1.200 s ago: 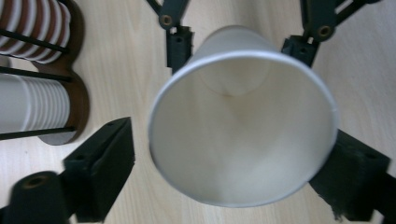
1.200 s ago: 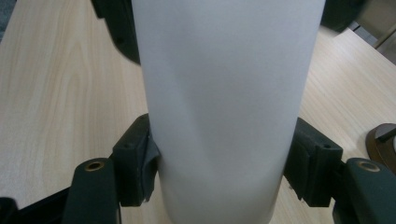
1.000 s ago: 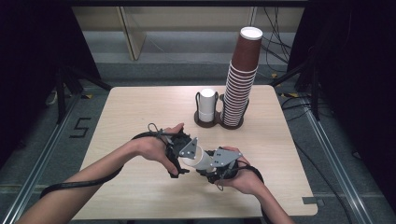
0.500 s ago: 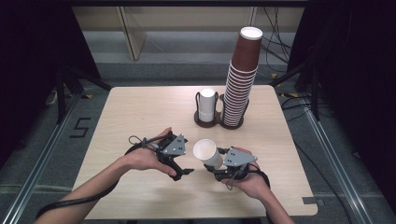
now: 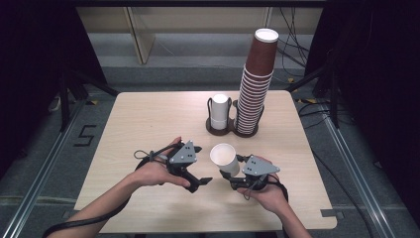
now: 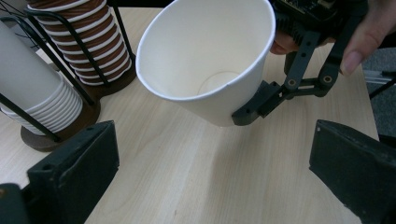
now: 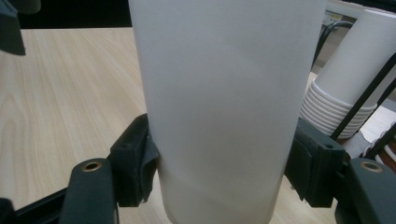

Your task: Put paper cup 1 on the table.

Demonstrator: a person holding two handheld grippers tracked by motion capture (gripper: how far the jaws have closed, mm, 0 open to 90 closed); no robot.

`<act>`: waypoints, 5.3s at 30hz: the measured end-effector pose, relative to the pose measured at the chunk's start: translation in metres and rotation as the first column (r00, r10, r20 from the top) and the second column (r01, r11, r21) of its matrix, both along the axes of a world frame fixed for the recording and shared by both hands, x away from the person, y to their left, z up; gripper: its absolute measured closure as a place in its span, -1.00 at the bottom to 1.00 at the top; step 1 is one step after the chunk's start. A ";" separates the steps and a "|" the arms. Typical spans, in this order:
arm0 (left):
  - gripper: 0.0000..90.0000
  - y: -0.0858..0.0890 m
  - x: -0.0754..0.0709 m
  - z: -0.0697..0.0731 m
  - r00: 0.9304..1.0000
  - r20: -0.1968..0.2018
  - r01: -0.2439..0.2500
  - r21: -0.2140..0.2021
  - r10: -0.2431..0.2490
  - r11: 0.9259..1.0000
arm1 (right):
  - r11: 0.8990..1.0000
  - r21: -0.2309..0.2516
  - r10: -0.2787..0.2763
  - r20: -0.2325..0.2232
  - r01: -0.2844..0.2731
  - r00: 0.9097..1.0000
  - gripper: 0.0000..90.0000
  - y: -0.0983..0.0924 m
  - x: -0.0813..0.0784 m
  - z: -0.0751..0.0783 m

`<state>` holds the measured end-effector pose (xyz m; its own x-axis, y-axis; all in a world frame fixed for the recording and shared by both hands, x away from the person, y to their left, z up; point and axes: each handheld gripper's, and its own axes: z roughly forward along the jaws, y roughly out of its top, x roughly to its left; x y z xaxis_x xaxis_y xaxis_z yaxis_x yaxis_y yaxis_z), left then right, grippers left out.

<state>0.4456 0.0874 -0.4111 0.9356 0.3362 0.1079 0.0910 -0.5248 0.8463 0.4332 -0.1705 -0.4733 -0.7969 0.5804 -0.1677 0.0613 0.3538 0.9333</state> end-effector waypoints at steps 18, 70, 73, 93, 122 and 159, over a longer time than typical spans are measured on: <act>-0.98 -0.015 -0.003 -0.008 0.994 -0.048 -0.099 -0.146 0.093 0.984 | 0.997 0.067 -0.040 -0.025 0.041 0.999 -0.25 0.000 -0.006 0.002; -0.66 -0.045 0.007 -0.017 0.990 -0.061 -0.141 -0.259 0.129 0.956 | 0.995 0.092 -0.034 -0.017 0.035 0.999 -0.27 0.009 -0.009 0.000; -0.64 -0.045 0.007 -0.016 0.991 -0.054 -0.135 -0.251 0.126 0.958 | 0.995 0.097 -0.035 -0.030 0.037 0.999 -0.27 0.010 -0.010 0.000; -0.50 -0.052 -0.008 -0.010 0.987 0.157 -0.015 -0.078 0.027 0.997 | 0.999 0.010 -0.041 -0.135 0.042 0.990 -0.70 -0.013 -0.020 -0.003; -0.94 -0.057 -0.017 -0.020 0.999 0.016 0.051 -0.183 -0.049 0.982 | 1.000 0.000 -0.002 -0.115 0.002 0.993 -0.28 -0.039 -0.037 -0.008; -0.92 0.008 -0.041 -0.055 0.978 0.000 -0.204 -0.201 0.208 0.958 | 0.978 -0.155 -0.184 -0.301 0.142 0.936 -0.44 -0.076 -0.037 -0.028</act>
<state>0.4041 0.0959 -0.4661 0.8420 0.5380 0.0386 0.1603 -0.3178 0.9345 0.3965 -0.2465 -0.5018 -0.7171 0.6970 -0.0081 0.4092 0.4303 0.8046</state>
